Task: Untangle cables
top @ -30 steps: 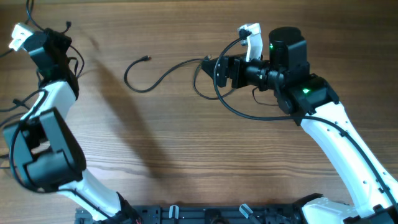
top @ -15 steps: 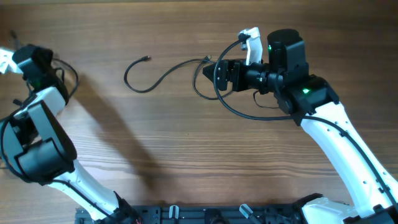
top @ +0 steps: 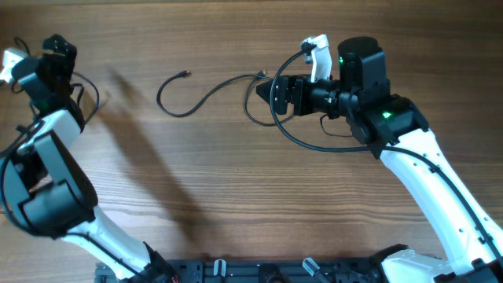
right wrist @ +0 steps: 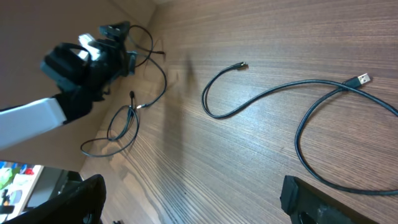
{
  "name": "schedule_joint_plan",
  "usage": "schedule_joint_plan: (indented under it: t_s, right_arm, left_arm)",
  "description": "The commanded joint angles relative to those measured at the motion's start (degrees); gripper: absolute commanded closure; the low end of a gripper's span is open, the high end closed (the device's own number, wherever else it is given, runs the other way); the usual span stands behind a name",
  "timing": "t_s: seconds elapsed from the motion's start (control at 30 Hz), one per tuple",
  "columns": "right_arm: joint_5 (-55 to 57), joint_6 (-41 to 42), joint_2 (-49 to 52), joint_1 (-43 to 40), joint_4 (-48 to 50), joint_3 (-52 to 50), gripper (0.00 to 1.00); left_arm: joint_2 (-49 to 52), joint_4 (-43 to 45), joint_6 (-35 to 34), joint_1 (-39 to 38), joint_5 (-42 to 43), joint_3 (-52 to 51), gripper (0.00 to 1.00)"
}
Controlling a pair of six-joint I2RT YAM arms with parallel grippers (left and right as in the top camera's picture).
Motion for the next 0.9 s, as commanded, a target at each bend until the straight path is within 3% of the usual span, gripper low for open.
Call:
schedule_joint_plan:
  t_s: [0.0,0.2,0.3,0.5,0.57,0.7,0.87]
  right_arm:
    - [0.39,-2.47,-0.22,-0.13,0.15,0.57,0.08]
    - [0.61,-2.51,-0.22,-0.13,0.17,0.57,0.08]
    - [0.59,-2.54,-0.22,-0.13,0.13,0.57,0.08]
    - [1.31,-2.51,-0.22,-0.13,0.17,0.57,0.08]
    - [2.29,-2.47,-0.22,-0.13,0.2,0.57,0.08]
    - [3.26,-2.27,-0.22,-0.13,0.13,0.57,0.08]
    - [9.03,2.8,-0.22,-0.13,-1.22,0.57,0.04]
  left_arm:
    - [-10.01,-0.72,3.67,0.0,1.62,0.44,0.0]
    - [-16.35,-1.09,14.62,0.0,-0.26,0.44,0.0]
    - [-16.44,-7.45,15.74,0.0,0.61,0.44,0.0]
    - [-16.65,-22.62,16.37,-0.7,21.84,0.44,0.0]
    - [-16.65,-26.01,20.63,-2.38,24.39,0.44,0.0]
    - [-16.65,-31.87,30.88,-9.33,24.39,0.44,0.0]
    - [-16.63,-38.88,34.03,-19.28,15.65,0.44,0.0]
